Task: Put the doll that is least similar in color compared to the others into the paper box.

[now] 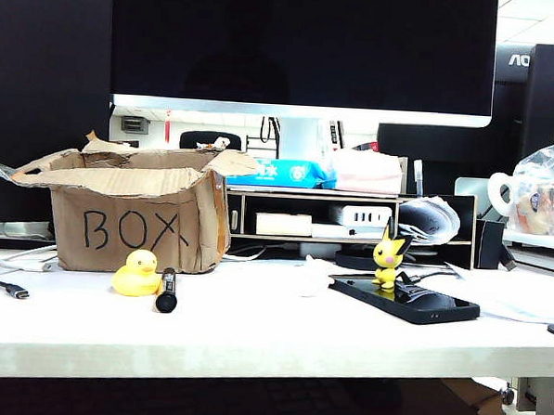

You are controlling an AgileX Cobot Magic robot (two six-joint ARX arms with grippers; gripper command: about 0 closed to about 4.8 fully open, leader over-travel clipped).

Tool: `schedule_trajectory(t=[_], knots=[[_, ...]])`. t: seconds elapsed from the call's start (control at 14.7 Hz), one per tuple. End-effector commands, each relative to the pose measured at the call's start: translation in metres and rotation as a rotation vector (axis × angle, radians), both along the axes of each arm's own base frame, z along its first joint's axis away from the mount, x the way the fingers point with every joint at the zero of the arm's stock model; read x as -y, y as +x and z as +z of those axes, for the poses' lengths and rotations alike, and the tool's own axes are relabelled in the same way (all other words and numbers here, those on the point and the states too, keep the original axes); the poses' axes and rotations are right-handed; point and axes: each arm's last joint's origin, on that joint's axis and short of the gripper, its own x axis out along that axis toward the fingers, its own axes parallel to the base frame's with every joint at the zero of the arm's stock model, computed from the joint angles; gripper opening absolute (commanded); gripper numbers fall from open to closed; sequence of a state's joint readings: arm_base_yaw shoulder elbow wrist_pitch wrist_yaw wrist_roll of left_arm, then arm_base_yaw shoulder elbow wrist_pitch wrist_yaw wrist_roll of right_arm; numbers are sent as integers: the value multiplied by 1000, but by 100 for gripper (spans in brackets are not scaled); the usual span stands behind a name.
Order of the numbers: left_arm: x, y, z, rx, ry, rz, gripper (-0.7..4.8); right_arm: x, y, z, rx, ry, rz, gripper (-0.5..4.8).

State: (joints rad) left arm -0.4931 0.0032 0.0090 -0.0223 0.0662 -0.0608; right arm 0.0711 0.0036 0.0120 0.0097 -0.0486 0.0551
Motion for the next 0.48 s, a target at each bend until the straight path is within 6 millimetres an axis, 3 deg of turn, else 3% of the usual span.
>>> schedule_trajectory(t=[0.07,0.2,0.48], knots=[[6,2,-6,-68,39,-42,-5,0,0,2,19,-2,-2,3],[7,5,-10,-112,64,-42,-5,0,0,2,18,10,1,3],[9,8,-17,-179,101,-35,-5,-5,-1,2,-24,208,177,3]])
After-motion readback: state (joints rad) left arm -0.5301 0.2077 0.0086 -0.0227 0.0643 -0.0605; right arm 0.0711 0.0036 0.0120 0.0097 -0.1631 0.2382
